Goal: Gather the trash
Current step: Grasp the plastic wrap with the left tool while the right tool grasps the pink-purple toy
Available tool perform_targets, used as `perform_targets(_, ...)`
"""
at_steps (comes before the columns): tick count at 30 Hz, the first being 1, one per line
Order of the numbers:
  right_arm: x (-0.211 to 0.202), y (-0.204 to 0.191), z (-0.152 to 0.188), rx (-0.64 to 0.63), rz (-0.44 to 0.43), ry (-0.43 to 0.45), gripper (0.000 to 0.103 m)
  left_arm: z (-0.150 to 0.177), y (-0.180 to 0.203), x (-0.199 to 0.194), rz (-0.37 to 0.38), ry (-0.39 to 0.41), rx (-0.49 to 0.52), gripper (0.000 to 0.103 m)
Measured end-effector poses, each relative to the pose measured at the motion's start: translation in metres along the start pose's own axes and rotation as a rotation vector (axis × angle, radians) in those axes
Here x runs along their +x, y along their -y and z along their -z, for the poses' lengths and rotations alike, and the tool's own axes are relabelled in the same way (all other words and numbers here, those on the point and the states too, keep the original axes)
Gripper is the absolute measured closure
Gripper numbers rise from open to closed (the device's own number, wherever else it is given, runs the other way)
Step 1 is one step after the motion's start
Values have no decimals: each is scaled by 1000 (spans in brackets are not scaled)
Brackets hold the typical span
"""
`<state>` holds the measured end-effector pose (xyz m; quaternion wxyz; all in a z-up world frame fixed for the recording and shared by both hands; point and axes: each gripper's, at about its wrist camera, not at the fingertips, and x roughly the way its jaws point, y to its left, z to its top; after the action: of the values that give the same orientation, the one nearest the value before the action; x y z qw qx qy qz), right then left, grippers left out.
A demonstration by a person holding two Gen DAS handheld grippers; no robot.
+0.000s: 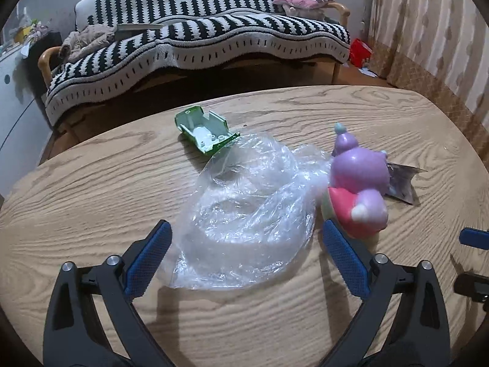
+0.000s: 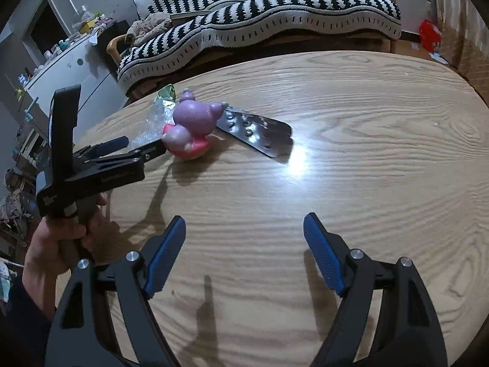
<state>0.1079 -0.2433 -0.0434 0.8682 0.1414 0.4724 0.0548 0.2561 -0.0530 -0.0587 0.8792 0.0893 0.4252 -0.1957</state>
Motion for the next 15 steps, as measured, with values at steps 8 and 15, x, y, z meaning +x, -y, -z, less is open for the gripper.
perform_targets(8,25,-23,-12,-6,-17,8,26,20,-15,-17,53,-21,-26,99)
perform_targets(15,58,-60,-37,-7,-14,7,26,70,-39,-65,-35,-64,-110,99)
